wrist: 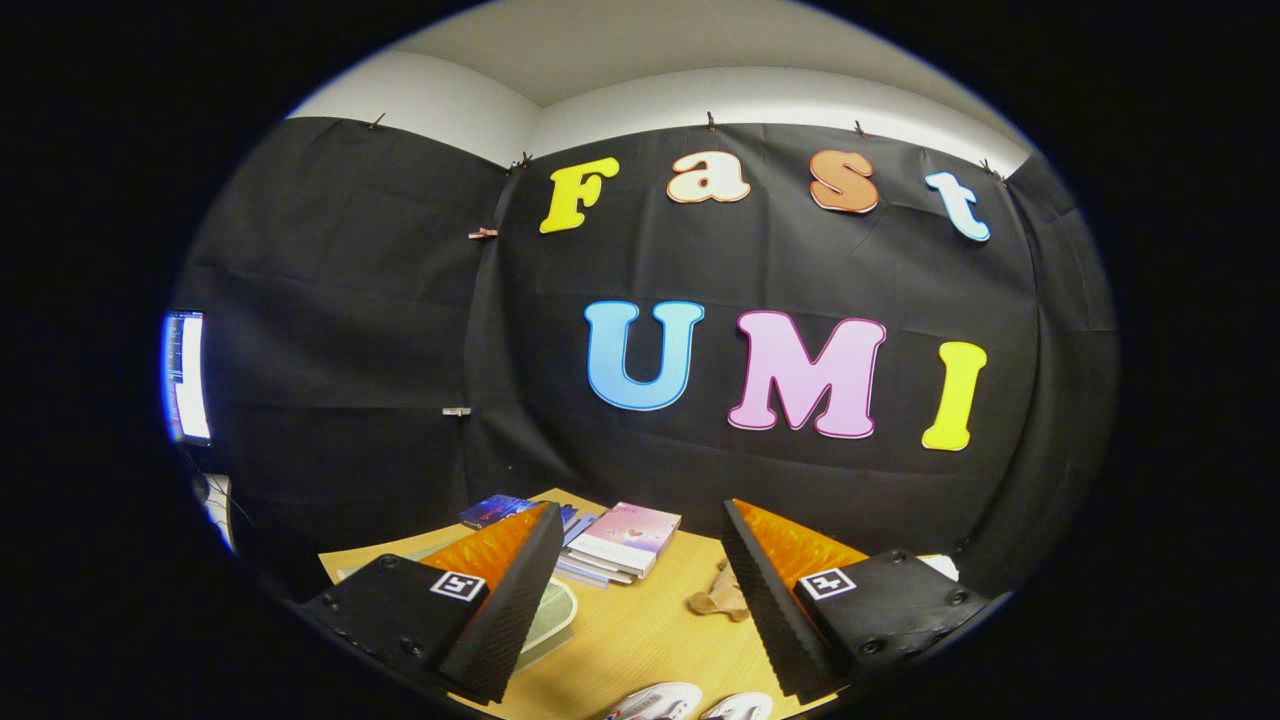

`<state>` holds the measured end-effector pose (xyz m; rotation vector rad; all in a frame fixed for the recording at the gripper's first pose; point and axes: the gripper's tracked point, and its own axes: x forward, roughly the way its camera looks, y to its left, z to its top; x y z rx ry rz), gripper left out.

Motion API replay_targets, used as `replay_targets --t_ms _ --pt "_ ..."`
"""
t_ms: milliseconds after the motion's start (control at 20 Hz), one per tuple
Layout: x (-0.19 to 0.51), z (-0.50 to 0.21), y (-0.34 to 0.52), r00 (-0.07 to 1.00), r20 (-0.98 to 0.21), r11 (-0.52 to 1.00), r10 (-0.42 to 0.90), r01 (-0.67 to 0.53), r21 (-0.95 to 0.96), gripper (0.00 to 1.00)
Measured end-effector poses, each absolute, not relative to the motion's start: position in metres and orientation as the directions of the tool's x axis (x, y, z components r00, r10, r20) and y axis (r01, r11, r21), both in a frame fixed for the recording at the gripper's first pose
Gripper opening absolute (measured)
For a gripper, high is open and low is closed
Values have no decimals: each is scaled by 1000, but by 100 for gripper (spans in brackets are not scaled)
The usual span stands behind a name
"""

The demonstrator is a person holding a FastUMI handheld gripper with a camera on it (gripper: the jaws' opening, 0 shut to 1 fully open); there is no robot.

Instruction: Open the storage box then place both shoes into the box .Put the left shoe in first, then the right shoe, with the right side of both shoes facing outward in a uniform manner.

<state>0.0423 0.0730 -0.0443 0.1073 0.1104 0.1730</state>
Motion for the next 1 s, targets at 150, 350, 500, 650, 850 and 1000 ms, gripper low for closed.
replay_targets --t_ms 150,350,500,650,850,1000 --pt "44 -42 80 977 -91 976 191 -180 123 97" --pt "46 -47 86 975 -97 974 201 -188 130 97" --pt "48 -50 92 970 -101 966 222 -205 157 97" --pt "48 -62 101 954 -127 948 271 -241 206 97" --pt "46 -92 130 888 -190 866 418 -326 379 98" --pt "36 -118 158 781 -225 719 583 -366 590 98"
